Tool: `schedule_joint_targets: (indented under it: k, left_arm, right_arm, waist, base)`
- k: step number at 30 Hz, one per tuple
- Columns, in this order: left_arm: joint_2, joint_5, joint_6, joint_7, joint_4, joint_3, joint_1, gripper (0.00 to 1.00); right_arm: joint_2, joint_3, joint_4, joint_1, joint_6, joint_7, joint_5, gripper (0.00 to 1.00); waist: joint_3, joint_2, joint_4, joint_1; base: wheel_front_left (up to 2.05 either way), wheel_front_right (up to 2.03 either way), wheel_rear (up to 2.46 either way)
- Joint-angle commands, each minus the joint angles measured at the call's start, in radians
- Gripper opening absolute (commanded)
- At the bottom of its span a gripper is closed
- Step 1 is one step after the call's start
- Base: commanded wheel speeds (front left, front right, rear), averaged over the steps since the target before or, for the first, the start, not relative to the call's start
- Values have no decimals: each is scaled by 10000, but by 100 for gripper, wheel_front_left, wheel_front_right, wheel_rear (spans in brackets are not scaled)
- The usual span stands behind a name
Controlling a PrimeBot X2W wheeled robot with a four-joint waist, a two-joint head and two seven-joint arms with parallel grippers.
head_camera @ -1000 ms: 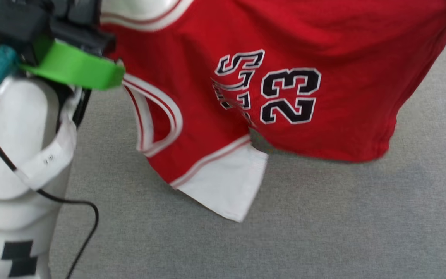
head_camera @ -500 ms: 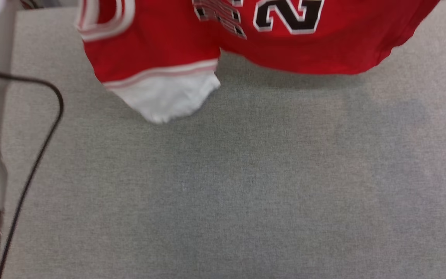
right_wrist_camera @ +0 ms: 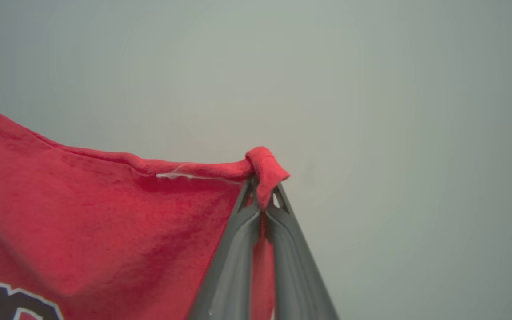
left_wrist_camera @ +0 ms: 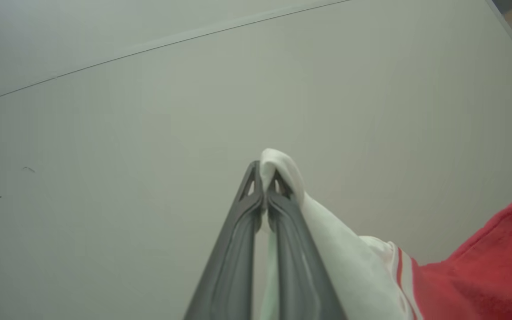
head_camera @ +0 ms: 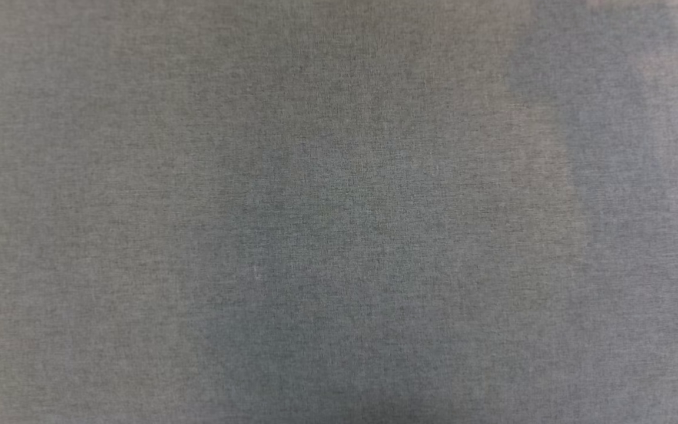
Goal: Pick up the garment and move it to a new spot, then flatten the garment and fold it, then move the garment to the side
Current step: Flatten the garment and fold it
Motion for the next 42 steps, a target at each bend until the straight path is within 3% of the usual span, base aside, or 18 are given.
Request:
schedule_joint_targets:
  k: [1,11,24,33,42]
  left_arm:
    - [49,-71,-28,-79,240,-61,-293,0]
    - [24,-547,-28,-237,1163,-393,223,0]
    - [275,-355,-15,-241,-366,717,4698,0]
    - [325,14,165,-242,-2206,1521,9080,0]
    - [246,75,279,-242,-3099,1401,13611,0]
  right_arm:
    - [104,81,291,-320,-6,-215,-118,0]
    - [366,1163,1829,-279,-6,-1270,145,0]
    - [865,3122,2860,2233,-6,-2336,1299,0]
    - [299,4588,2223,4779,-6,-2652,2525,0]
    - [-982,5852,551,7709,-6,-2602,3770,0]
  waist:
    - [356,-1,-34,-1]
    - [780,-1,-34,-1]
    - [153,-1,98,-1]
    - [-1353,-1,422,-1]
    - [-2819,-1,536,-1]
  base:
    - [0,0,0]
    - [0,0,0]
    - [0,0,0]
    - [0,0,0]
    - [0,0,0]
